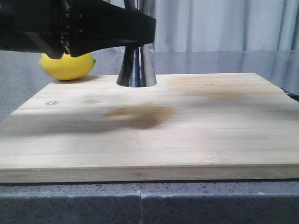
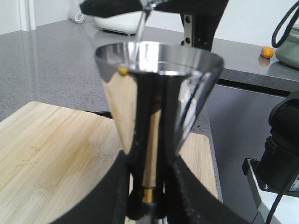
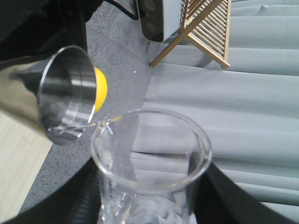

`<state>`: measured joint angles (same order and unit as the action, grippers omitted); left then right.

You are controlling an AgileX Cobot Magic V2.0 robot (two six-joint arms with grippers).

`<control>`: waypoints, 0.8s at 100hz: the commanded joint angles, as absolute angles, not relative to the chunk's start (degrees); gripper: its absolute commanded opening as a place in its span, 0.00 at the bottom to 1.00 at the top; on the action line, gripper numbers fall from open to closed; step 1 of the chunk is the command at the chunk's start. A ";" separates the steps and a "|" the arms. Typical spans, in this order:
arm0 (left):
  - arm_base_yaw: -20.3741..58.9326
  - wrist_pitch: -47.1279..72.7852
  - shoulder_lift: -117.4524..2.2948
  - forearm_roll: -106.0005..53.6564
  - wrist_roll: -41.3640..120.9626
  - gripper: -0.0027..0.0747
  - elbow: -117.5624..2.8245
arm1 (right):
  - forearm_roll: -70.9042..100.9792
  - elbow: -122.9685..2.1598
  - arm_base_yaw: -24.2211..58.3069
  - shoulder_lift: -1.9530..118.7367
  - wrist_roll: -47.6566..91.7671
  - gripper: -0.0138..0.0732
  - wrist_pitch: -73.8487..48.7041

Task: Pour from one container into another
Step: 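Hold the beaker tilted over the jigger cup with the right gripper, then tip the beaker upright and lift it away from the jigger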

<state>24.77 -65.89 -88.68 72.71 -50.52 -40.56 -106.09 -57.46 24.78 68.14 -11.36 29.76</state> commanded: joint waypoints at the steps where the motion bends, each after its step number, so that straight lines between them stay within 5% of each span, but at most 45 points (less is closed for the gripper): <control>1: 24.67 -76.37 -86.31 70.31 -50.89 0.01 -42.17 | -106.57 -59.59 24.83 66.88 -10.97 0.35 29.05; 80: 24.67 -76.37 -86.31 70.40 -50.89 0.01 -42.17 | -106.57 -59.59 24.83 66.88 -8.87 0.35 30.51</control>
